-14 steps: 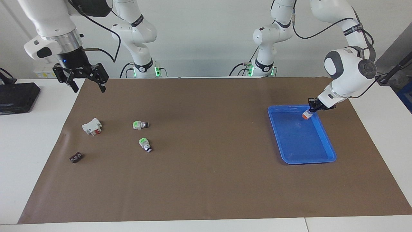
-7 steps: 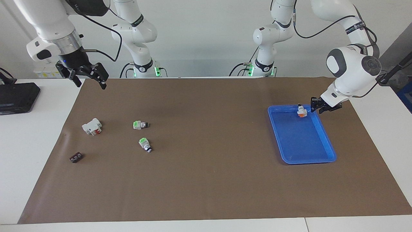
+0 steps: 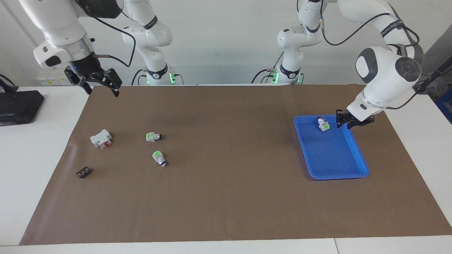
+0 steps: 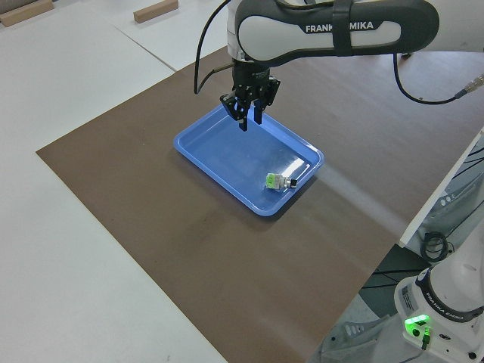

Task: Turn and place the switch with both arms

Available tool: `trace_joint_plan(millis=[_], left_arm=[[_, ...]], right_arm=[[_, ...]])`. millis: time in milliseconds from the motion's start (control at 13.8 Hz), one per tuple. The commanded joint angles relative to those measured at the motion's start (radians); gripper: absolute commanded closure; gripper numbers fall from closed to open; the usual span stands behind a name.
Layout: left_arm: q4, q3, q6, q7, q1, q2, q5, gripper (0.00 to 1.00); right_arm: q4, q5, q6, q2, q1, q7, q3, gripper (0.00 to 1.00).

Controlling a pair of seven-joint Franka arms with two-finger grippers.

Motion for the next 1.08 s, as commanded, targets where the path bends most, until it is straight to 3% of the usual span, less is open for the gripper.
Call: trace_joint_plan(millis=[0, 434, 651, 723, 795, 867, 1012], left_arm=[[0.111, 0.008, -0.09, -0.087, -0.068, 0.049, 0.011, 0.59], [0.25, 0.005, -0.244, -0.135, -0.108, 0.029, -0.041, 0.59], [0.261, 0.014, -0.269, -0.134, -0.096, -0.058, -0.041, 0.55], [0.252, 0.014, -0.269, -0.14, -0.095, -0.095, -0.041, 0.41], [0.237, 0.014, -0.27, -0.158, -0.092, -0.122, -0.038, 0.1], [0.216, 0.014, -0.265, -0.178, -0.092, -0.142, -0.038, 0.0], [0.2, 0.014, -0.262, -0.21, -0.089, -0.155, -0.038, 0.0]], right_arm=[[-0.019, -0.002, 0.009, -0.017, -0.002, -0.015, 0.003, 0.0], [-0.024, -0.002, 0.007, -0.019, 0.02, -0.009, -0.006, 0.0], [-0.026, -0.002, 0.007, -0.019, 0.018, -0.009, -0.006, 0.0], [-0.026, -0.002, 0.007, -0.019, 0.018, -0.007, -0.006, 0.0], [-0.026, -0.002, 0.007, -0.019, 0.02, -0.007, -0.004, 0.0], [-0.027, -0.002, 0.007, -0.019, 0.02, -0.007, -0.006, 0.0], [-0.027, -0.002, 0.007, -0.019, 0.017, -0.009, -0.006, 0.0]])
